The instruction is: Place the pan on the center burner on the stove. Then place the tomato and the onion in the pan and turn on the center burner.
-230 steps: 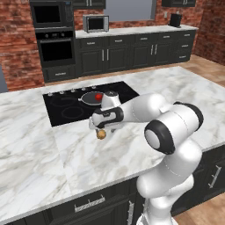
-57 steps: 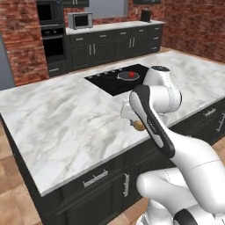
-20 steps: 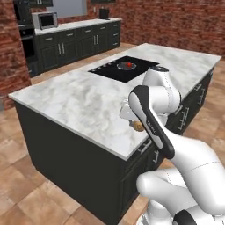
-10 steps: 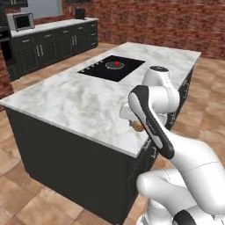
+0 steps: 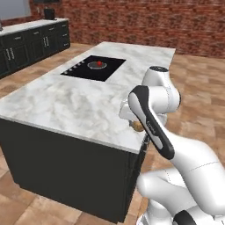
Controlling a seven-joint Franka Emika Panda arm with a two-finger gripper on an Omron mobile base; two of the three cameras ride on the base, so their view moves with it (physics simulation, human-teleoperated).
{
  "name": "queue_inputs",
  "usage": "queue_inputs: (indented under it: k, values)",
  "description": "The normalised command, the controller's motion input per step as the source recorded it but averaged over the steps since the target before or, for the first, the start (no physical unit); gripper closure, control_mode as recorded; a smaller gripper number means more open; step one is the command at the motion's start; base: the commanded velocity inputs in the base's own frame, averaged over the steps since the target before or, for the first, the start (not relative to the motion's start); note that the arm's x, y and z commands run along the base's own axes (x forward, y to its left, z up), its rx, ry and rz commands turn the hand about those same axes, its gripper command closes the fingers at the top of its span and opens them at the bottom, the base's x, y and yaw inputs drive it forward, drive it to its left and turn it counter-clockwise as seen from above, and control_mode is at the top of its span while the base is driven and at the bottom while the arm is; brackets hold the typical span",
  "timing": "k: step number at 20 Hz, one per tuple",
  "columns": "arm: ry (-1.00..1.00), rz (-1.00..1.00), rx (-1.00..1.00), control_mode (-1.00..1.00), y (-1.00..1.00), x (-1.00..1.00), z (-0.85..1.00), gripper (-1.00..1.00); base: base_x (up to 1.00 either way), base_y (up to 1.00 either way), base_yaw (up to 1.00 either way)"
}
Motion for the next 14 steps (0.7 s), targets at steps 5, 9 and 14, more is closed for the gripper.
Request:
queue_inputs:
  k: [5, 9, 14]
  values:
    - [0.0, 0.0, 0.0, 1.0, 0.0, 0.0, 0.0, 1.0, -0.09, 0.59, -0.38]
    - [0.0, 0.0, 0.0, 1.0, 0.0, 0.0, 0.0, 1.0, -0.09, 0.6, -0.4]
    - [0.0, 0.0, 0.0, 1.0, 0.0, 0.0, 0.0, 1.0, -0.31, 0.51, -0.4]
